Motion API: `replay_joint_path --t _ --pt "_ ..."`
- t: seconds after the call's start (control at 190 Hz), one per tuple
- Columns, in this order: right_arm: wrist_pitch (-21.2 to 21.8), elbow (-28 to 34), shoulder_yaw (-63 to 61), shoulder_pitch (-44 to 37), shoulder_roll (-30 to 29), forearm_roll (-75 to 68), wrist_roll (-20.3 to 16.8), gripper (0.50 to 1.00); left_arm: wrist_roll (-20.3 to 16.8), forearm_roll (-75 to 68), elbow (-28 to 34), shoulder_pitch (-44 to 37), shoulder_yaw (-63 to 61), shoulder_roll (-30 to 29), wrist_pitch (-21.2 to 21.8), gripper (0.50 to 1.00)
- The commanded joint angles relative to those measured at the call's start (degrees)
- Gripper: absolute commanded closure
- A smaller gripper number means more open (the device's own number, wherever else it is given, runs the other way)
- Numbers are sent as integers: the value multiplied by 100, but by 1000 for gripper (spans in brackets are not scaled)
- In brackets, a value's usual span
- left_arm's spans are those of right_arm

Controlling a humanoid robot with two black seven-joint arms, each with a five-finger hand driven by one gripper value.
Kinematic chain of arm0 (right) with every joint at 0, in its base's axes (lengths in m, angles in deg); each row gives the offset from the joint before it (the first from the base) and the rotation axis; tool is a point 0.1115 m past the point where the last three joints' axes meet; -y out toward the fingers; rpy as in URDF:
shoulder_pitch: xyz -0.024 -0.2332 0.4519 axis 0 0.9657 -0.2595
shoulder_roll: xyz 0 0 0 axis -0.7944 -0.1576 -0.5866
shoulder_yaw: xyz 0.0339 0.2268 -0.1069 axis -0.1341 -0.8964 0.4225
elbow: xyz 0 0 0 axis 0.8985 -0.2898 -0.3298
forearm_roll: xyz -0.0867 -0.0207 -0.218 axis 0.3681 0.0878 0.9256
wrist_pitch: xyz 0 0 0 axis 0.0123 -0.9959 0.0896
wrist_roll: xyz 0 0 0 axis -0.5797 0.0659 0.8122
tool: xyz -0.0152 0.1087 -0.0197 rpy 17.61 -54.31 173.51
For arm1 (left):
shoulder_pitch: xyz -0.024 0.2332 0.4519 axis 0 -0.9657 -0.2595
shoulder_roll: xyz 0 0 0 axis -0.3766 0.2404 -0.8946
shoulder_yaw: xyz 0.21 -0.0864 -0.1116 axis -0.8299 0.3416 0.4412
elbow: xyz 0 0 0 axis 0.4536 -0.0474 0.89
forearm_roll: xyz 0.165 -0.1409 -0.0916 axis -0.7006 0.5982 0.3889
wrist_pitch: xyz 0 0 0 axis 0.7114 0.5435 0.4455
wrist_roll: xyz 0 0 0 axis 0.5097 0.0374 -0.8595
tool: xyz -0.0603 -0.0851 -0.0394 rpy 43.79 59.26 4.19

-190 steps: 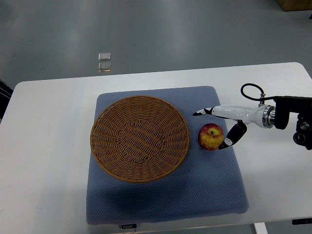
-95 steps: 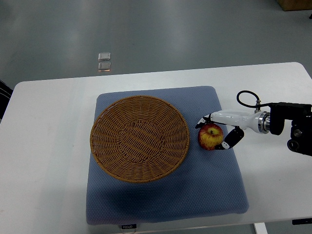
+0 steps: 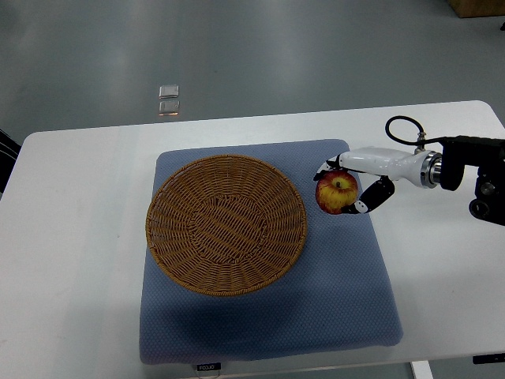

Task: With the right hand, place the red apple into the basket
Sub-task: 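Carry the apple over the wicker basket and lower it inside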

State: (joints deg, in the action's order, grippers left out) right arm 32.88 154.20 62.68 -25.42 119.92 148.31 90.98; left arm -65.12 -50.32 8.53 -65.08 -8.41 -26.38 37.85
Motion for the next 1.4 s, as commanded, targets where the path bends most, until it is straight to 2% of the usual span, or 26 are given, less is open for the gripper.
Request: replay_joint_path --t 0.0,0.195,0.337,0.458,0.516,0.716,0.826,0.963,1.111,1.268,1.395 --pt "9 106 -31 -327 -40 -24 166 767 7 0 0 2 0 0 1 500" --pt "0 325 -93 -723 -383 -42 245 767 -1 0 0 -7 0 0 1 500" --pt "-8 273 -110 -767 -1157 -24 166 765 -1 0 0 2 0 0 1 500" --pt "-61 -79 -40 -758 -1903 -15 -167 762 -1 0 0 2 0 0 -7 500" --pt "-61 -202 -31 -731 -2035 -6 -212 762 7 0 0 2 0 0 1 500" --pt "-87 -281 189 -538 -2141 55 -238 758 -1 0 0 -7 0 0 1 500" --pt "-325 -299 276 -397 -2299 99 -335 742 -1 0 0 -7 0 0 1 500" --pt "-378 -342 303 -362 -2431 99 -423 691 -1 0 0 2 0 0 1 500" --pt "-378 -413 320 -362 -2457 99 -423 671 7 0 0 2 0 0 1 500" --pt "-378 -483 338 -336 -2440 46 -423 587 -1 0 0 2 0 0 -7 500" --pt "-430 -483 224 -389 -2264 -6 -352 583 -1 0 0 -7 0 0 1 500"
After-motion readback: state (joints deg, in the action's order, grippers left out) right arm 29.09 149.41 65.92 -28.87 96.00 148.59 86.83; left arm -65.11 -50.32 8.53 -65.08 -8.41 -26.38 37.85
